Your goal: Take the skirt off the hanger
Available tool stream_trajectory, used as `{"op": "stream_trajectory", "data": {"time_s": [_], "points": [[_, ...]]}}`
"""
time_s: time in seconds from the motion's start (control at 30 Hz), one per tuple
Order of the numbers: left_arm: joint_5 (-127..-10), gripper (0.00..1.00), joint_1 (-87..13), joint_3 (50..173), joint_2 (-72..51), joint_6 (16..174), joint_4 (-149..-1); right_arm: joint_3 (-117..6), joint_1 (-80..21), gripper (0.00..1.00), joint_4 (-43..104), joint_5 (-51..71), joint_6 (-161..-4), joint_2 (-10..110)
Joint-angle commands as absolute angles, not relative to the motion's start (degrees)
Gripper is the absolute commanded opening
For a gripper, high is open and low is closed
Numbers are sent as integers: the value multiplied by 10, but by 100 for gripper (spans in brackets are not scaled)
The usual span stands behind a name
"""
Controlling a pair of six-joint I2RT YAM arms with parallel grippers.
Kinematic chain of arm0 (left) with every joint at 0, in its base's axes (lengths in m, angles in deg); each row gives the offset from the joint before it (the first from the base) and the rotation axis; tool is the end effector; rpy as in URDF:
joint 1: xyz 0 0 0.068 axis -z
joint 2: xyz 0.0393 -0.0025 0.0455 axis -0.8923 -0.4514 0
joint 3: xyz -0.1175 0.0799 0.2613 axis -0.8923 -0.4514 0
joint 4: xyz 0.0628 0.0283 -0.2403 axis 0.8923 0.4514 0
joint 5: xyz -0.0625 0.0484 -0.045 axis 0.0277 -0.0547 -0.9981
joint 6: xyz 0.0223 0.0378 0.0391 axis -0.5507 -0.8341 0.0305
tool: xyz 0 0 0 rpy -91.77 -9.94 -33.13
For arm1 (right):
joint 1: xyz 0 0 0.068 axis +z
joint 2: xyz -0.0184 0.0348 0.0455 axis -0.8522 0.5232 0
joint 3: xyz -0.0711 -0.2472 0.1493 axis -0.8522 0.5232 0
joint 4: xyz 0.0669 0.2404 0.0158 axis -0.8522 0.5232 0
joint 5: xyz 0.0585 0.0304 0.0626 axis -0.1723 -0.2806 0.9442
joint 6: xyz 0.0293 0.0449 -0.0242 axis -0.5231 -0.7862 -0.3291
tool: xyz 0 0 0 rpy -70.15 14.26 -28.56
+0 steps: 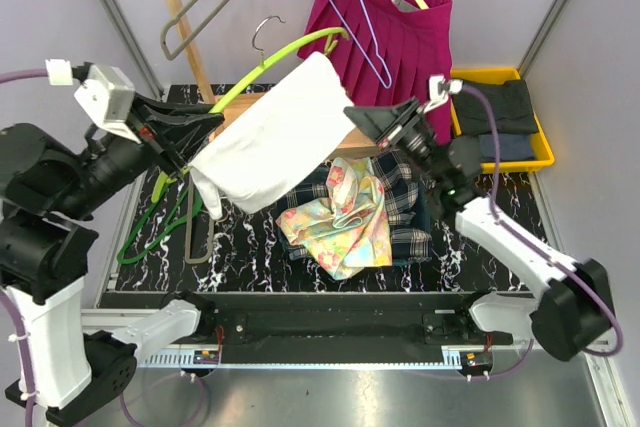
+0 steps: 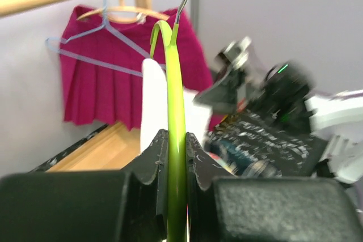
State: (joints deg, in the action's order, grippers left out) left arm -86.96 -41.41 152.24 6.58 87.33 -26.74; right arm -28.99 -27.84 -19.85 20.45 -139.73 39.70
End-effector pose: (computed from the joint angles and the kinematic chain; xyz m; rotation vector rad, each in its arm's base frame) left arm 0.0496 -0.0405 0.6018 0.6046 1.3366 -0.6998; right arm 0.2204 0.1460 0.4120 0.0335 1.2598 1.6338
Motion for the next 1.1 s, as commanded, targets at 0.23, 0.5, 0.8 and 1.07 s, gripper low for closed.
{"op": "stream_trajectory", "data": {"time_s": [0.23,0.5,0.8,1.07], "points": [[-762,0,-417,1347,111,798,-343,-676,-281,0,79,308,-1324,317],[-691,0,-425,1300,143,745,-335,-759,-281,0,179,290,-1246,294],[-545,0,-446,1158,244,744,-304,-767,-281,0,270,276,-1200,309],[-397,0,-476,969,333,689,-347,-726,-281,0,279,276,-1174,325]]}}
